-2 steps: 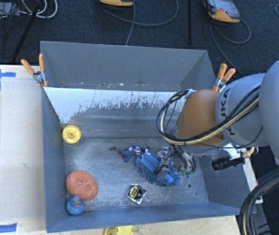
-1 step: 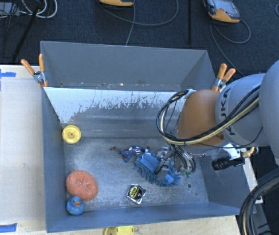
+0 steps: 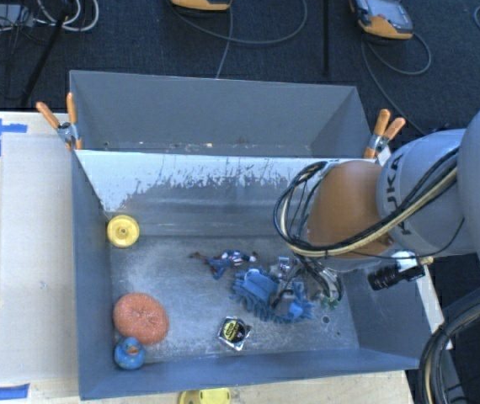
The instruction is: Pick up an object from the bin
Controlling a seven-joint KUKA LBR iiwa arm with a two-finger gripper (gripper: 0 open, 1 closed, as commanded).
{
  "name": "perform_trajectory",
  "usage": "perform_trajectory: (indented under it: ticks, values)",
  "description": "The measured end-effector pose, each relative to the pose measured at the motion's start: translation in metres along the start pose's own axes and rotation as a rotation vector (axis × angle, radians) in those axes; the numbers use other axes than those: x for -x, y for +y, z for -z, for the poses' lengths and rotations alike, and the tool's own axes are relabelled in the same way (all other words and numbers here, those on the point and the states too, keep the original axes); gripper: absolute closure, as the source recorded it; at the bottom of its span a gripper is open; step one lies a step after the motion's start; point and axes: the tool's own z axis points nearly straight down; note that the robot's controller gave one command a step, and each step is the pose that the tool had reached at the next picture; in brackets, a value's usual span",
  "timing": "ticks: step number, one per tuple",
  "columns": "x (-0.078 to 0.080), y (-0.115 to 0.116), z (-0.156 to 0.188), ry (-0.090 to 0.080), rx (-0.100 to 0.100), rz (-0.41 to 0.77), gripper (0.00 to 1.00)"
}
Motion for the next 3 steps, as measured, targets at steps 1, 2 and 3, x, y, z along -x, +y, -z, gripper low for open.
perform_trajectory:
  ticks: [1, 2, 3]
  values:
    - [0.003, -0.041, 0.054, 0.009, -0.001, 0.173, 1.00]
    - [0.003, -0.041, 0.054, 0.009, -0.001, 0.173, 1.00]
    - [-0.012, -0.064, 0.128, 0.008, -0.001, 0.156, 1.00]
